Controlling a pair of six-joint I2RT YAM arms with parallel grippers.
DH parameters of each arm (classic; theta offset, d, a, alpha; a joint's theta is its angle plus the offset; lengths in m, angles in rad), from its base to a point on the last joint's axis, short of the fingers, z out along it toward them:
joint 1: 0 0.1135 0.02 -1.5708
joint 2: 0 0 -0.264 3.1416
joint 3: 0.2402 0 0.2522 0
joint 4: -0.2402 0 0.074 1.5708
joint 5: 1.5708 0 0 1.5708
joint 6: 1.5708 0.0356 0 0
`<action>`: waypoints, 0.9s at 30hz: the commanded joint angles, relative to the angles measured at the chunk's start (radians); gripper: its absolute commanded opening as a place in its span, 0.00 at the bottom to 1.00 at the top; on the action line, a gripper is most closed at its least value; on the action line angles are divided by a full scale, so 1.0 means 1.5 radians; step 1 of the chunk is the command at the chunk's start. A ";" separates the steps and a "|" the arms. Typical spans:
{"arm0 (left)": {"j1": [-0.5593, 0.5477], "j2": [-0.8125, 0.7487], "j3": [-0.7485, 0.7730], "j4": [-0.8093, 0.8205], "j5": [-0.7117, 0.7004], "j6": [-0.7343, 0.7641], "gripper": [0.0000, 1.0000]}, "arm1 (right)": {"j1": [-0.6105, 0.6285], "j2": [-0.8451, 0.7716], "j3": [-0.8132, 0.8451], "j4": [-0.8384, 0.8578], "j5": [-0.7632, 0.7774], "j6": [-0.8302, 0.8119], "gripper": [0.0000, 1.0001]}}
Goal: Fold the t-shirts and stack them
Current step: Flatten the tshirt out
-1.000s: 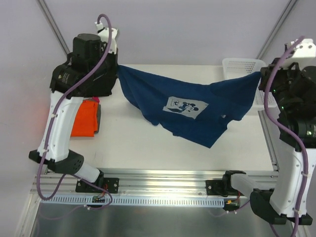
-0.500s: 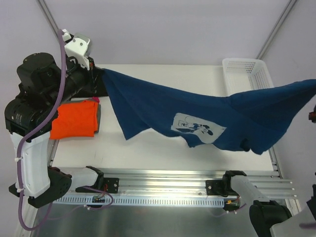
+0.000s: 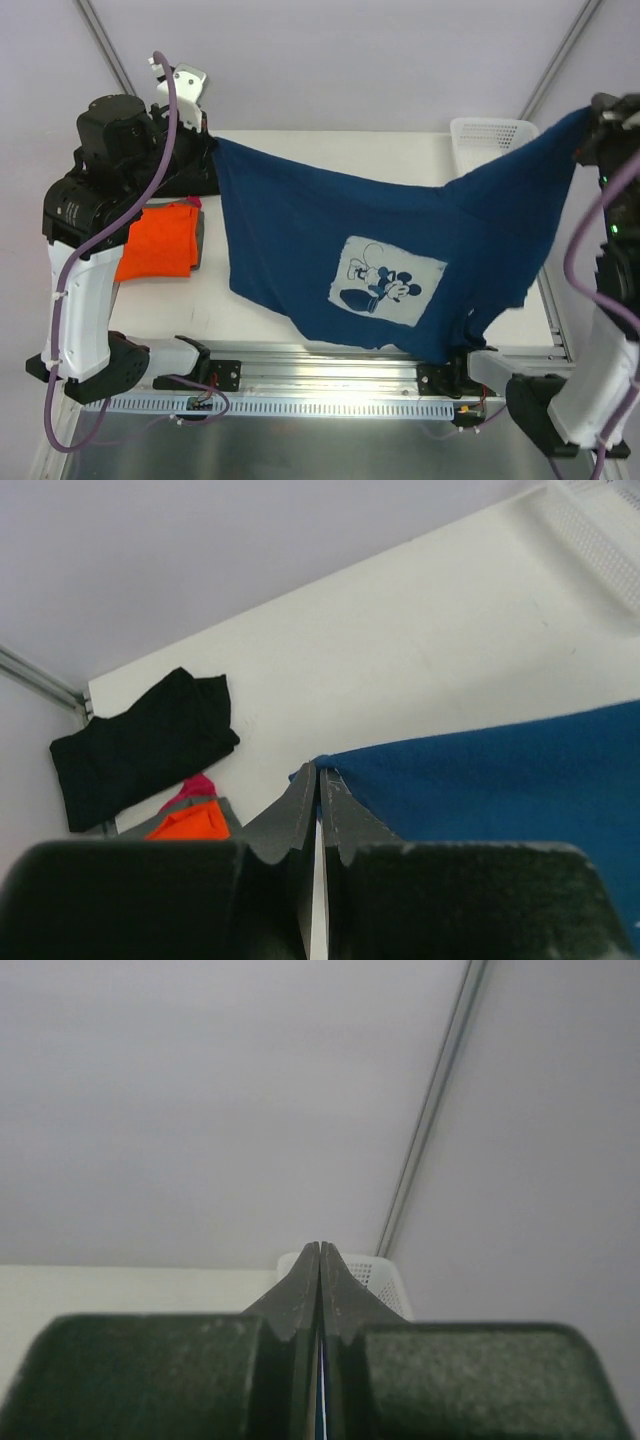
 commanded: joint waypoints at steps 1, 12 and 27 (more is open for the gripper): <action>-0.003 0.000 0.014 0.050 -0.045 0.003 0.00 | -0.005 0.050 0.058 0.035 -0.010 0.020 0.00; -0.004 0.037 0.115 0.066 -0.045 0.057 0.00 | -0.005 0.026 0.085 0.074 -0.022 -0.024 0.00; -0.004 -0.098 -0.022 0.060 0.016 0.076 0.00 | -0.003 -0.099 0.107 -0.038 0.060 -0.078 0.01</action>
